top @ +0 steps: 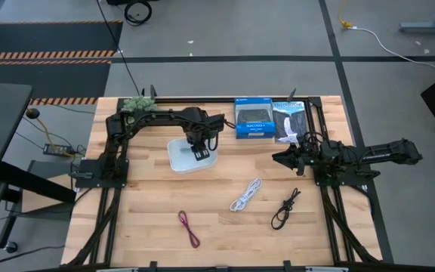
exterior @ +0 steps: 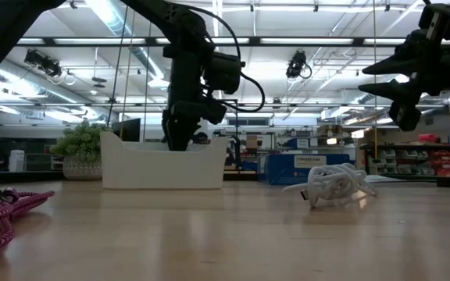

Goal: Pick and place USB-C Cables
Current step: Put the pink cable charger into the white bin

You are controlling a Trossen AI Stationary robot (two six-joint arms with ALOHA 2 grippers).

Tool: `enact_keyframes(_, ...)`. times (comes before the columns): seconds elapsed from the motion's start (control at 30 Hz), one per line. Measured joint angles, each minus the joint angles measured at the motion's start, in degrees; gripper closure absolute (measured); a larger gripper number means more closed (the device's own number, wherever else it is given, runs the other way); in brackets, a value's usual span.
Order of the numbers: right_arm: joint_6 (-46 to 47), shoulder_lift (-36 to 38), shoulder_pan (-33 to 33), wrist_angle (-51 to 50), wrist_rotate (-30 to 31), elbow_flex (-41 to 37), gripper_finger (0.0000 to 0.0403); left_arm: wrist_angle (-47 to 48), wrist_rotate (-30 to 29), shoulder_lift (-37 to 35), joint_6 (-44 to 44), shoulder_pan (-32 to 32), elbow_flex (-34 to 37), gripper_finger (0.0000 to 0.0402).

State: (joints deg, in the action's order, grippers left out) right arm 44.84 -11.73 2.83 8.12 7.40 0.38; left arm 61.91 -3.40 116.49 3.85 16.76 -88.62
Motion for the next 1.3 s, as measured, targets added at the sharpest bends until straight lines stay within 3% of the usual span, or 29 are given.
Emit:
enact_keyframes(0.33, 0.0, 0.0, 0.0, 0.0, 0.0, 0.0, 0.0275, 3.3, 6.1, -1.6, 0.4, -0.2, 0.0, 0.0281)
enact_keyframes(0.9, 0.0, 0.0, 0.0, 0.0, 0.0, 0.0, 0.0275, 3.7, 5.7, -11.4, 0.3, -3.2, 0.0, 0.0285)
enact_keyframes(1.3, 0.0, 0.0, 0.0, 0.0, 0.0, 0.0, 0.0275, 1.6, 5.9, -16.1, -1.3, -9.6, 0.0, 0.0285)
